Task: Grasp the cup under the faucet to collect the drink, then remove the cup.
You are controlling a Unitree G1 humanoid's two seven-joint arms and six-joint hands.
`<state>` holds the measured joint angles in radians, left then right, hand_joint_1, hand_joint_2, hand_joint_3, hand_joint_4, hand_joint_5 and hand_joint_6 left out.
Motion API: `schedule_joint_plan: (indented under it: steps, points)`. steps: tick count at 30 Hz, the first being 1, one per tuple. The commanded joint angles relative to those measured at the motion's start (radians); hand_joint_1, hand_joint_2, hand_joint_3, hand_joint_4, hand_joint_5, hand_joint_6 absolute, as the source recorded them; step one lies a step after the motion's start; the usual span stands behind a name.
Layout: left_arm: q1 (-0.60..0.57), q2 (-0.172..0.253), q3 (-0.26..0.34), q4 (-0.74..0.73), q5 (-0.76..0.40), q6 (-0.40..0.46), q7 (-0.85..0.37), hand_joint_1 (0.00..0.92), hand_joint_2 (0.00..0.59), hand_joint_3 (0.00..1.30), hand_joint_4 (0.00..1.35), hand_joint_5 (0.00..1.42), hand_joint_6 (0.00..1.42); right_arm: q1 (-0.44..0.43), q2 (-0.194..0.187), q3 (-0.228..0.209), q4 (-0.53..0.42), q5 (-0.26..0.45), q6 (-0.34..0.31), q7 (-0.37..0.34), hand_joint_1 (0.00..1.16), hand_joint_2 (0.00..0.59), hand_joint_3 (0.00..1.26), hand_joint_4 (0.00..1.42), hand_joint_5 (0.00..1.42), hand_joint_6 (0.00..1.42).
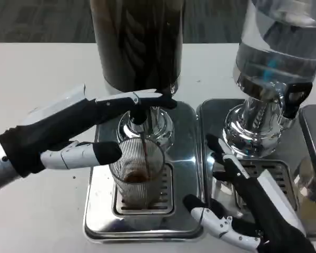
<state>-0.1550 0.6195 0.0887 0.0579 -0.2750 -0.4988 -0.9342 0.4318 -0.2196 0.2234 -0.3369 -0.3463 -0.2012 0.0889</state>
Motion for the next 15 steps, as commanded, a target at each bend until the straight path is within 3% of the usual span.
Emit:
schedule_joint_plan:
  steps: [1,15]
  points:
    - [0.023,0.017,-0.021,-0.017,0.007,-0.007,-0.022,0.000,0.064,0.21,0.09,0.11,0.04,-0.043,-0.013,0.023,0.021,0.000,0.025,0.041,0.59,0.226,0.00,0.00,0.00,0.13]
    - [0.038,0.023,-0.018,-0.042,0.002,0.000,-0.013,0.000,0.066,0.21,0.09,0.11,0.04,-0.109,-0.014,0.067,0.035,-0.002,0.078,0.077,0.61,0.204,0.00,0.00,0.00,0.06]
